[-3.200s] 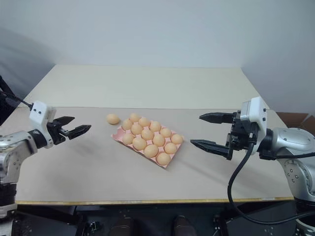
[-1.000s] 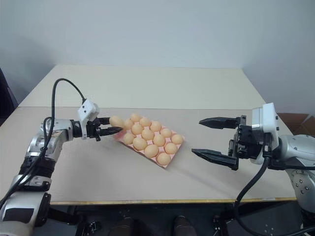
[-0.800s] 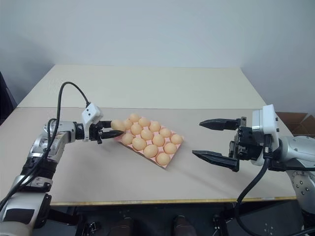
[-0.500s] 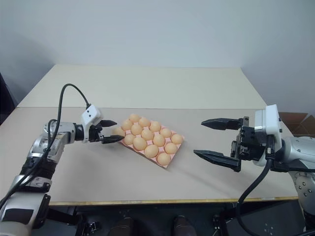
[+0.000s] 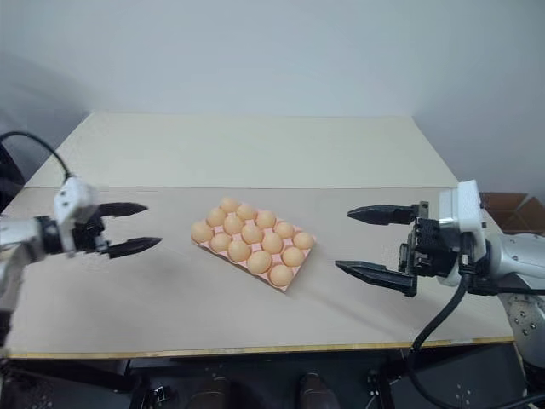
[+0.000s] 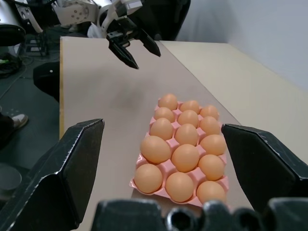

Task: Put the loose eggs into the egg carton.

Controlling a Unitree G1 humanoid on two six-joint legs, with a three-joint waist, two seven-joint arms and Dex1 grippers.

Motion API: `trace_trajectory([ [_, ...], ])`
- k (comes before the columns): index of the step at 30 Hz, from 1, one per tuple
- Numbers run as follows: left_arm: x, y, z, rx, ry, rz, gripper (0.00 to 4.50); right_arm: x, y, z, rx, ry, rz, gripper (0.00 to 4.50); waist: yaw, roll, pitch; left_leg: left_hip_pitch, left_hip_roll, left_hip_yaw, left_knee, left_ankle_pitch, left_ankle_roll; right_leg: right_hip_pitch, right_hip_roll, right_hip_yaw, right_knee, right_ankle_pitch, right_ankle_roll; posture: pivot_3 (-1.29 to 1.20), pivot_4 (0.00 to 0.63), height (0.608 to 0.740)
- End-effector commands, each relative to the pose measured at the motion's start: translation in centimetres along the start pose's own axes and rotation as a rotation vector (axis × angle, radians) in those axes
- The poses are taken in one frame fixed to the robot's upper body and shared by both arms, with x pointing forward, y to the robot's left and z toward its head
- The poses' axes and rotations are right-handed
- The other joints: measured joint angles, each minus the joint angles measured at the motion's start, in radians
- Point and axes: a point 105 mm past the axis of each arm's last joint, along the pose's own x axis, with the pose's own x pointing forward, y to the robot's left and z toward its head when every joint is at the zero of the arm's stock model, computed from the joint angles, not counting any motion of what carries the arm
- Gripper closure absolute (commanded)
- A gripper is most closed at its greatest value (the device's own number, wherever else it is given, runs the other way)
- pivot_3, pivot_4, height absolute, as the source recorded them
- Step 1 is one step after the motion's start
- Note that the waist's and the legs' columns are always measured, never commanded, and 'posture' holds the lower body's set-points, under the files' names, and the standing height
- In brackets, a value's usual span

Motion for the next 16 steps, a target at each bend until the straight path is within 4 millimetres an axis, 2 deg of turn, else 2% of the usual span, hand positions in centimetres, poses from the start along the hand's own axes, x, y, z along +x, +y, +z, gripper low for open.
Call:
trace_trajectory([
  [1, -2.2, -1.9, 2.5, 0.020, -0.051, -0.031, 0.04, 0.0, 0.0, 0.5, -0.046, -0.012, 0.025, 0.00, 0.002, 0.000, 0.000, 0.000, 0.000, 0.000, 0.000, 0.000, 0.000, 0.000, 0.000, 0.000, 0.000, 0.000, 0.000, 0.00, 0.150, 0.740],
  [9, -4.1, -4.7, 2.9, -0.051, -0.062, 0.058, 0.04, 0.3, -0.4, -0.1, -0.025, -0.013, 0.064, 0.00, 0.015, 0.001, 0.000, 0.000, -0.001, 0.002, -0.001, 0.000, 0.000, -0.002, -0.002, 0.000, 0.000, -0.001, 0.000, 0.00, 0.150, 0.740],
  [16, -4.1, -5.1, 2.8, -0.082, -0.053, 0.101, 0.04, 0.6, -0.9, -0.2, -0.026, -0.012, 0.083, 0.00, 0.016, 0.001, 0.000, -0.001, -0.001, 0.002, -0.001, 0.000, 0.000, -0.003, -0.001, 0.000, 0.000, -0.001, 0.000, 0.00, 0.150, 0.740],
])
